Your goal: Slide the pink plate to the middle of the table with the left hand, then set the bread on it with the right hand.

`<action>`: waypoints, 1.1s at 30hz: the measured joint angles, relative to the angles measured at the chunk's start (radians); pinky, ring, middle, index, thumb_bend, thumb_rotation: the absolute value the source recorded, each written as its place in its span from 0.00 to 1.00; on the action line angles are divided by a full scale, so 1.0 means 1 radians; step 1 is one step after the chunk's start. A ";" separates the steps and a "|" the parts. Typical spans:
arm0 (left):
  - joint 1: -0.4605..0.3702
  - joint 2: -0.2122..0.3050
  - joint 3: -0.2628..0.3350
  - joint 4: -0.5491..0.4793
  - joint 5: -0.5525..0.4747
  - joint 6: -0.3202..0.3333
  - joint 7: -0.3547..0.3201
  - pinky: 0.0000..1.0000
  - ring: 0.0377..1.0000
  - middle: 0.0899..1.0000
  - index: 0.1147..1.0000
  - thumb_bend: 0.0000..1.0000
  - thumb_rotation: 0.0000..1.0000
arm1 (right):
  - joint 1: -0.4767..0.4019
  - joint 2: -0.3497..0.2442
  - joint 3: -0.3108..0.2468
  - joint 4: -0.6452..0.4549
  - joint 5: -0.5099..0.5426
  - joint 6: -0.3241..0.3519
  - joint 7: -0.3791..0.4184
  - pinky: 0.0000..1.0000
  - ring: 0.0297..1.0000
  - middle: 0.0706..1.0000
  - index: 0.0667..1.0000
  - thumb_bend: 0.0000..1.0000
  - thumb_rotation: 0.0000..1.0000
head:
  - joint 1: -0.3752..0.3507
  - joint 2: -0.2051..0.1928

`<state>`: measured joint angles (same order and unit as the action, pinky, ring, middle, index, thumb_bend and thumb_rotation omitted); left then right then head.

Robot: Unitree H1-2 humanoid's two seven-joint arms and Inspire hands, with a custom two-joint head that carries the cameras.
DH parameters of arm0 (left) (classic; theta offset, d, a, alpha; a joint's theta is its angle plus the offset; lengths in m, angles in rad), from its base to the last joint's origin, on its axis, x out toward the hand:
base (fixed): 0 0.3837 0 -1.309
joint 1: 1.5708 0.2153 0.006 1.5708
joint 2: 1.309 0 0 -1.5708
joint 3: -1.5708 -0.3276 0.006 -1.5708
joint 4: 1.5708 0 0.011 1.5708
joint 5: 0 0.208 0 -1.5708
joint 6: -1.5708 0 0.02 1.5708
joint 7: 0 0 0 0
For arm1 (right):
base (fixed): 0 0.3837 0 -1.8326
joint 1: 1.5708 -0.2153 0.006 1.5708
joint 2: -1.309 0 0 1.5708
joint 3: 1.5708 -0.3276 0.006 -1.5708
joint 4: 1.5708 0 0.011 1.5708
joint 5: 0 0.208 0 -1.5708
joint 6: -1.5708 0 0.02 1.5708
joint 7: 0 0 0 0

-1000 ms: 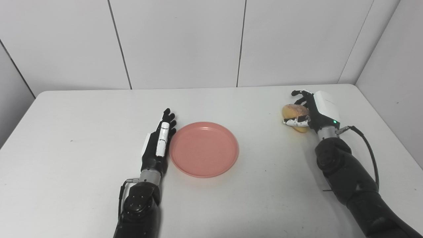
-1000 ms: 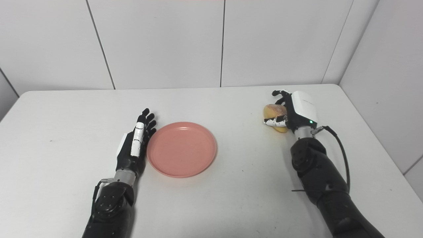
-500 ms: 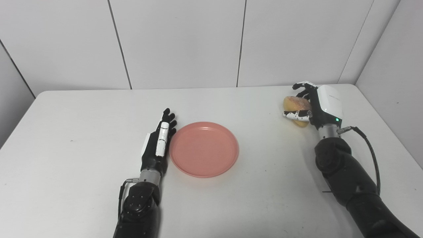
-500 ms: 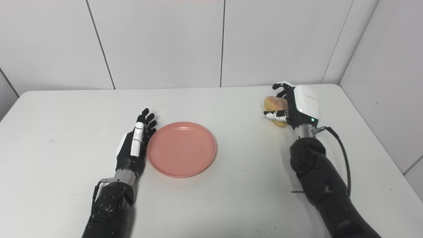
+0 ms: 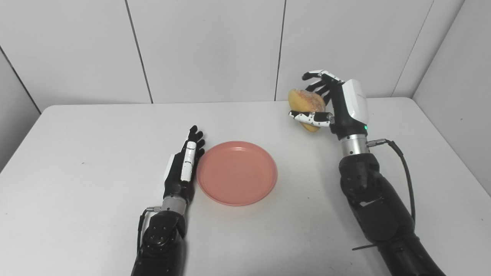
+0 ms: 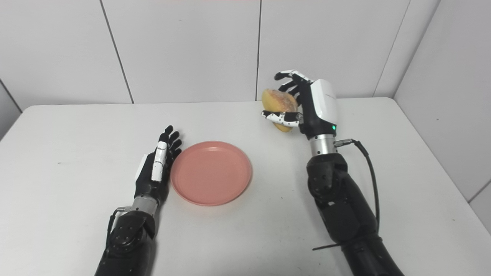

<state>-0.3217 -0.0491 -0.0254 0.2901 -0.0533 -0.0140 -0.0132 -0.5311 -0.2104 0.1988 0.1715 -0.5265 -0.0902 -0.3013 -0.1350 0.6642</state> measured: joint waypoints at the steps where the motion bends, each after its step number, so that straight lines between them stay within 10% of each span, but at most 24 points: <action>1: 0.000 0.000 0.000 0.000 0.000 0.000 0.000 0.97 0.96 0.97 0.97 0.60 1.00 | 0.007 0.017 0.004 -0.027 0.004 0.003 0.020 0.19 0.25 0.44 0.59 0.54 0.00 | 0.000 0.000; 10: 0.003 0.001 -0.003 -0.008 0.004 0.005 -0.003 0.98 0.97 0.97 0.97 0.61 1.00 | 0.048 0.095 0.056 -0.086 -0.050 0.007 0.094 0.29 0.40 0.45 0.58 0.54 0.00 | 0.002 0.008; 16: 0.003 0.000 -0.003 -0.008 0.009 0.006 -0.003 0.98 0.97 0.97 0.98 0.60 1.00 | 0.072 0.124 0.106 -0.082 -0.072 0.006 0.131 0.21 0.28 0.44 0.60 0.54 0.00 | 0.003 0.012; 33: 0.004 -0.003 -0.002 -0.010 0.012 0.006 0.010 0.96 0.97 0.96 0.96 0.62 1.00 | 0.105 0.127 0.201 0.071 -0.173 -0.082 0.126 0.47 0.52 0.45 0.58 0.54 0.00 | 0.014 0.018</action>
<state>-0.3181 -0.0525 -0.0277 0.2800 -0.0408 -0.0080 -0.0034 -0.4259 -0.0838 0.3998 0.2422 -0.6991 -0.1722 -0.1749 -0.1212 0.6826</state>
